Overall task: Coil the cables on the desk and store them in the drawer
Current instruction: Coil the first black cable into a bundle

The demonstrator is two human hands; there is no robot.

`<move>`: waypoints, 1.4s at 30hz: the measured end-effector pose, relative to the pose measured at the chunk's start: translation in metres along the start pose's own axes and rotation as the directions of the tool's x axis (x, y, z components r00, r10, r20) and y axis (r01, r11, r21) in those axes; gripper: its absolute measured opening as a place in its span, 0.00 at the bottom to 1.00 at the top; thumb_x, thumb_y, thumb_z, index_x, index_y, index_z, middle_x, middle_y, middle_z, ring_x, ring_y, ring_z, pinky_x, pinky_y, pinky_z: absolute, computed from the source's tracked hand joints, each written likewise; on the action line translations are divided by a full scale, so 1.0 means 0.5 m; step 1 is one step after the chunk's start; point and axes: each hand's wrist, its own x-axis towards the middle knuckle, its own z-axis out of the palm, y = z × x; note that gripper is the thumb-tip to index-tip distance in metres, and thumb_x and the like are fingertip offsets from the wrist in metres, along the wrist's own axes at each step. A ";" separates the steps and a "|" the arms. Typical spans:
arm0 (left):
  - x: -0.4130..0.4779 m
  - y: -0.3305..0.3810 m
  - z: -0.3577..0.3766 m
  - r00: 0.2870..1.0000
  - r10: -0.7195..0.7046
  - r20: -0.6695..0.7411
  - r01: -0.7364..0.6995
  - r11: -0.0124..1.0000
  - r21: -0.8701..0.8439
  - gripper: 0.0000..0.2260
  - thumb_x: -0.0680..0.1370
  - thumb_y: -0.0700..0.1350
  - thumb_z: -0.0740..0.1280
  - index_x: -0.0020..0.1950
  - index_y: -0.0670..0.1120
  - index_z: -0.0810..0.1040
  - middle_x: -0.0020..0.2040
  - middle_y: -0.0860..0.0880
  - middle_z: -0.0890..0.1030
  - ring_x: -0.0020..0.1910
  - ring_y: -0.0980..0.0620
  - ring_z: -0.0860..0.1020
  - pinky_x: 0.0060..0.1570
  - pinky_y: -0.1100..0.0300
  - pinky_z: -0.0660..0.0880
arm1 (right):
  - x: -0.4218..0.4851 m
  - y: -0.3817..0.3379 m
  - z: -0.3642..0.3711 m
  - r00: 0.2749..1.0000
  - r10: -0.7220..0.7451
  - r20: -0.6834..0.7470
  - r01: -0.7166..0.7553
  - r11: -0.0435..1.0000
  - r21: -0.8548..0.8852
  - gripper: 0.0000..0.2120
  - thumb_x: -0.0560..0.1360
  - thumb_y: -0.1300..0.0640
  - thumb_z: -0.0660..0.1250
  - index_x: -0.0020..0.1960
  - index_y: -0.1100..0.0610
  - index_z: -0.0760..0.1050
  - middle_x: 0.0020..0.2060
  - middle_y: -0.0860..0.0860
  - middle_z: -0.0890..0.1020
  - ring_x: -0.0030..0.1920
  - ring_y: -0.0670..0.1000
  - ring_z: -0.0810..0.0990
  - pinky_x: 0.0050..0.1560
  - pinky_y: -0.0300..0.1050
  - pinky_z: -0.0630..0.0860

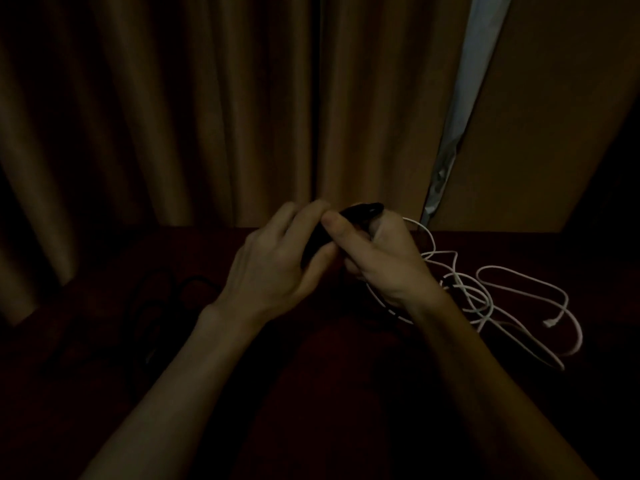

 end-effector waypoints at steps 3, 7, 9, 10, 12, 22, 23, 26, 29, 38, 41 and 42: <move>0.001 -0.005 0.003 0.995 -0.065 -0.082 0.057 0.994 -0.096 0.17 0.83 0.51 0.62 0.65 0.40 0.74 0.50 0.47 0.81 0.42 0.57 0.78 0.40 0.65 0.76 | 0.006 0.004 0.001 0.998 0.050 0.047 -0.051 0.998 0.025 0.15 0.78 0.45 0.65 0.39 0.55 0.74 0.25 0.47 0.66 0.23 0.43 0.62 0.23 0.36 0.57; 0.016 0.019 -0.006 0.938 -0.339 -0.075 0.292 0.887 -0.358 0.07 0.82 0.45 0.68 0.59 0.47 0.77 0.39 0.58 0.79 0.35 0.61 0.78 0.34 0.71 0.70 | 0.009 0.004 -0.014 0.991 0.020 0.129 -0.036 0.992 0.119 0.09 0.83 0.56 0.62 0.46 0.58 0.76 0.28 0.49 0.64 0.26 0.43 0.61 0.26 0.36 0.58; 0.028 0.037 -0.009 0.865 -0.502 0.027 0.418 0.689 -0.592 0.04 0.82 0.45 0.67 0.56 0.48 0.79 0.38 0.56 0.81 0.33 0.58 0.78 0.31 0.65 0.73 | 0.009 0.005 -0.018 0.994 -0.009 0.113 -0.008 0.989 0.149 0.06 0.80 0.59 0.64 0.49 0.60 0.77 0.30 0.51 0.63 0.27 0.44 0.61 0.27 0.36 0.59; 0.036 0.045 -0.012 0.811 -0.577 0.097 0.462 0.528 -0.712 0.04 0.83 0.44 0.66 0.54 0.47 0.80 0.36 0.55 0.81 0.31 0.56 0.76 0.28 0.63 0.71 | 0.008 0.006 -0.020 0.996 -0.015 0.093 -0.001 0.986 0.169 0.05 0.79 0.60 0.65 0.50 0.62 0.77 0.31 0.52 0.63 0.26 0.44 0.61 0.26 0.36 0.59; 0.050 0.053 -0.017 0.693 -0.663 0.283 0.530 0.202 -0.824 0.07 0.83 0.45 0.64 0.52 0.45 0.81 0.33 0.51 0.80 0.27 0.55 0.73 0.23 0.63 0.62 | 0.009 0.011 -0.025 0.998 -0.025 0.059 0.013 0.980 0.200 0.07 0.77 0.60 0.69 0.52 0.64 0.77 0.32 0.54 0.64 0.25 0.43 0.62 0.25 0.35 0.60; 0.050 0.035 -0.059 0.591 -0.133 0.796 0.760 -0.237 -0.605 0.15 0.78 0.52 0.63 0.57 0.47 0.84 0.35 0.46 0.77 0.21 0.59 0.67 0.16 0.70 0.56 | -0.018 -0.018 -0.056 0.942 -0.025 0.334 0.016 0.999 0.032 0.23 0.74 0.66 0.71 0.67 0.51 0.76 0.46 0.51 0.86 0.44 0.49 0.83 0.44 0.36 0.77; 0.048 0.034 -0.061 0.587 -0.116 0.801 0.765 -0.245 -0.596 0.16 0.79 0.51 0.63 0.60 0.47 0.83 0.36 0.46 0.78 0.22 0.59 0.68 0.16 0.71 0.57 | -0.018 -0.022 -0.055 0.951 -0.026 0.309 0.025 1.000 0.004 0.22 0.73 0.66 0.71 0.65 0.53 0.77 0.48 0.51 0.86 0.50 0.47 0.84 0.50 0.37 0.78; 0.045 0.033 -0.060 0.577 -0.085 0.813 0.773 -0.267 -0.576 0.19 0.80 0.51 0.61 0.69 0.47 0.77 0.42 0.45 0.80 0.26 0.58 0.72 0.16 0.70 0.60 | -0.017 -0.028 -0.053 0.966 -0.047 0.254 0.067 0.995 -0.073 0.19 0.70 0.64 0.73 0.60 0.52 0.79 0.49 0.51 0.85 0.53 0.45 0.84 0.54 0.38 0.78; 0.041 0.033 -0.054 0.556 -0.121 0.822 0.812 -0.128 -0.569 0.20 0.81 0.55 0.61 0.73 0.53 0.75 0.40 0.47 0.81 0.26 0.56 0.71 0.16 0.68 0.60 | -0.017 -0.033 -0.052 0.969 -0.039 0.245 0.073 0.989 -0.130 0.16 0.69 0.62 0.74 0.56 0.52 0.80 0.47 0.45 0.86 0.52 0.43 0.84 0.52 0.36 0.78; 0.041 0.021 -0.065 0.649 -0.190 0.736 0.759 0.112 -0.641 0.19 0.78 0.55 0.67 0.68 0.53 0.79 0.35 0.43 0.75 0.27 0.53 0.69 0.18 0.67 0.58 | -0.013 -0.027 -0.028 0.955 0.002 0.298 0.056 0.981 -0.187 0.22 0.75 0.69 0.72 0.68 0.58 0.76 0.39 0.46 0.82 0.34 0.41 0.78 0.32 0.41 0.73; 0.040 0.019 -0.074 0.664 -0.190 0.723 0.746 0.112 -0.656 0.18 0.78 0.53 0.65 0.67 0.52 0.80 0.33 0.45 0.76 0.25 0.55 0.71 0.17 0.68 0.61 | -0.012 -0.028 -0.017 0.948 -0.043 0.315 0.112 0.973 -0.204 0.22 0.75 0.70 0.72 0.68 0.60 0.77 0.45 0.48 0.86 0.46 0.44 0.84 0.49 0.41 0.79; 0.040 0.020 -0.074 0.662 -0.221 0.716 0.747 0.124 -0.653 0.20 0.78 0.54 0.65 0.68 0.50 0.79 0.32 0.45 0.75 0.24 0.55 0.71 0.17 0.68 0.62 | -0.011 -0.026 -0.014 0.950 -0.072 0.305 0.143 0.966 -0.217 0.20 0.75 0.70 0.73 0.65 0.60 0.78 0.47 0.51 0.87 0.50 0.49 0.85 0.54 0.45 0.80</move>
